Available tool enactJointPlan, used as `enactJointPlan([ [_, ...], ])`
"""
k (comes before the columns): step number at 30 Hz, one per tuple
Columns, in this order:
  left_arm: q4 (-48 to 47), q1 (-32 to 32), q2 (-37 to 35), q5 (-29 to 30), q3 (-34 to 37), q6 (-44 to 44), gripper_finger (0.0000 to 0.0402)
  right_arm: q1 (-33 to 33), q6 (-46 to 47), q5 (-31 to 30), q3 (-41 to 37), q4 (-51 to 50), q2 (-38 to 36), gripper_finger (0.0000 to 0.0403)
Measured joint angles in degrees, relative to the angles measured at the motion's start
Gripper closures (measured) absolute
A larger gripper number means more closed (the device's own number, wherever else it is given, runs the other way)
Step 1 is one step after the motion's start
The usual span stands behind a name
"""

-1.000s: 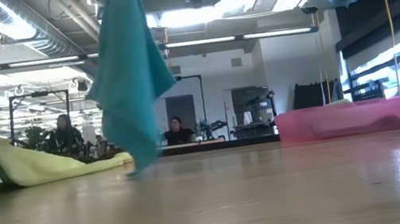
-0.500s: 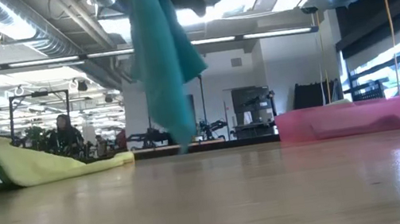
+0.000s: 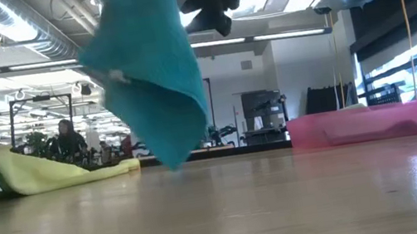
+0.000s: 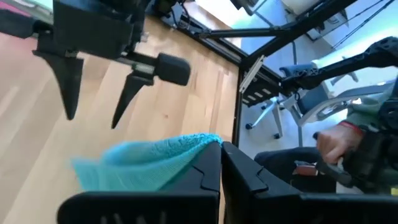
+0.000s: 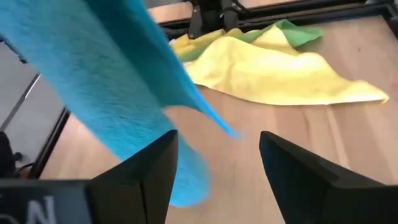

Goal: Fold microfiber towels
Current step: Fold the blue towel

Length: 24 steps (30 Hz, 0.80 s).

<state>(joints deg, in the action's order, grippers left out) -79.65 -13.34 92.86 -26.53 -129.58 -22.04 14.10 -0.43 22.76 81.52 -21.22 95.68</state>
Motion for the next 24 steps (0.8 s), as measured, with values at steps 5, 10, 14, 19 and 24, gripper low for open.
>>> enactJointPlan([
  [5, 1.2, 0.8, 0.0, 0.0, 0.0, -0.8, 0.0401, 0.0, -0.6, 5.2, -2.9, 6.2, 0.0, 0.0192],
  [10, 1.2, 0.8, 0.0, -2.9, 0.0, -1.4, 0.0401, 0.0, -1.5, 5.9, -3.5, 9.5, 0.0, 0.02],
  [14, 1.4, 0.8, 0.0, -7.2, 0.0, -0.5, 0.0401, 0.1, -2.9, 5.8, -3.5, 14.7, 0.0, 0.02],
  [19, 1.9, 0.7, 0.0, -9.0, 0.0, -0.1, 0.0401, 0.0, -3.3, 6.2, -3.5, 18.8, 0.0, 0.02],
  [24, 3.7, 0.7, 0.0, -8.9, 0.0, -1.6, 0.0401, 0.0, -3.0, 10.3, -3.5, 18.8, 0.2, 0.02],
])
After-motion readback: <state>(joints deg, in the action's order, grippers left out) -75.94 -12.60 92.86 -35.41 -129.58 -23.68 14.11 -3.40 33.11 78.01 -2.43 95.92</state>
